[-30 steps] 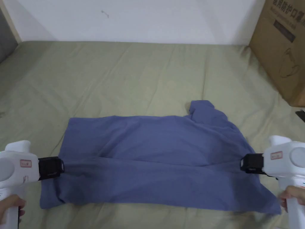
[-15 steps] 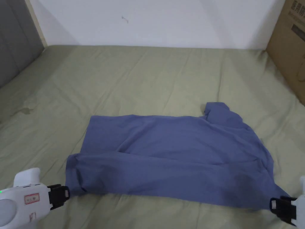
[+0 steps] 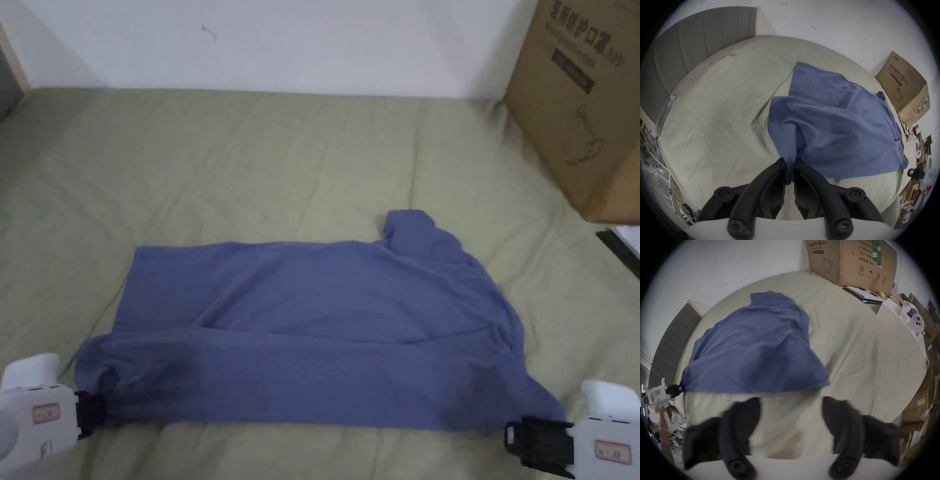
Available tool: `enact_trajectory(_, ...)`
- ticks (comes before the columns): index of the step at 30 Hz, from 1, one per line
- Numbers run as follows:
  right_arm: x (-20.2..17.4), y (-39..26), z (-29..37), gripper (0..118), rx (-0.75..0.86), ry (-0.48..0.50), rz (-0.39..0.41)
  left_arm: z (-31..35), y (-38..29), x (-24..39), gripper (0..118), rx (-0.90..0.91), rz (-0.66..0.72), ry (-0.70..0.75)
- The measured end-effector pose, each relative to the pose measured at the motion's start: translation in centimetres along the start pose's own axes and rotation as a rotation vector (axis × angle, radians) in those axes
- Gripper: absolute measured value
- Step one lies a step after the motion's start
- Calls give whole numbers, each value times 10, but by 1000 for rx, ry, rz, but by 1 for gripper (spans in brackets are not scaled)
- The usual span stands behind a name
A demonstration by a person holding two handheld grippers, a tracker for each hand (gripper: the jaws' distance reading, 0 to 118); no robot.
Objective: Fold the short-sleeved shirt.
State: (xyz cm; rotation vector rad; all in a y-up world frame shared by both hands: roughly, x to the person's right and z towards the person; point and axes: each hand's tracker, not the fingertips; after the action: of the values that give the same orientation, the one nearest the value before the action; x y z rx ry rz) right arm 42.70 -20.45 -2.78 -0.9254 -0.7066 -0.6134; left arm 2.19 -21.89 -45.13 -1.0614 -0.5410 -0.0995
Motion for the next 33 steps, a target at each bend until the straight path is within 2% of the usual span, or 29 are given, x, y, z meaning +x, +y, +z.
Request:
enact_trajectory(1, 3, 4, -4, 99, 17, -2, -11, 2, 1, 2, 8, -1, -15, -1)
enact_trajectory(4, 11, 23, -28, 96, 24, -18, -88, 10, 3, 8, 8, 7, -24, -10)
enact_trajectory(5, 13, 26, -37, 87, 12, -4, -100, 12, 4, 11, 8, 11, -24, -9)
enact_trajectory(6, 15, 28, -52, 67, -28, 18, -102, 13, 3, 10, 8, 17, -24, -2)
enact_trajectory(7, 13, 28, -66, 44, -65, -12, -109, 14, 4, 13, 7, 22, -34, 1)
enact_trajectory(8, 9, 25, -73, 40, -93, -50, -122, 16, 5, 15, 6, 28, -41, 4)
enact_trajectory(9, 1, 22, -74, 35, -56, -77, -59, 17, 6, 14, 6, 22, -53, 3)
enact_trajectory(10, -5, 23, -70, 14, -43, -90, 7, 18, 5, 13, 5, 21, -66, 6)
enact_trajectory(11, -8, 24, -65, 6, -41, -77, 21, 19, 5, 16, 5, 23, -78, 7)
enact_trajectory(12, -7, 25, -63, 6, -57, 16, -26, 20, 6, 17, 4, 18, -99, 8)
enact_trajectory(13, -12, 25, -59, 6, -79, -3, -47, 22, 7, 20, 4, 20, -133, 26)
enact_trajectory(15, -11, 25, -53, 6, -68, -35, 4, 21, 7, 15, 4, 10, -173, 44)
enact_trajectory(20, 11, 22, -10, 6, -28, 69, -80, 39, 3, 11, 3, 18, -203, 49)
enact_trajectory(23, 19, 5, 18, 6, -14, 13, -77, 49, -7, -5, 3, -1, -223, 47)
enact_trajectory(27, 31, -33, 24, 6, -82, 38, -70, 57, -40, -19, 3, -43, -222, 53)
enact_trajectory(30, 28, -53, 15, 7, -115, 18, -23, 43, -60, -33, 3, -139, -211, 53)
enact_trajectory(31, 28, -55, 15, 14, -99, 21, -27, 42, -63, -33, 7, -125, -215, 47)
enact_trajectory(32, 27, -53, 16, 36, -90, 20, -33, 45, -67, -26, 27, -109, -215, 51)
enact_trajectory(33, 25, -46, 18, 58, -95, -8, -39, 50, -67, -22, 54, -85, -223, 90)
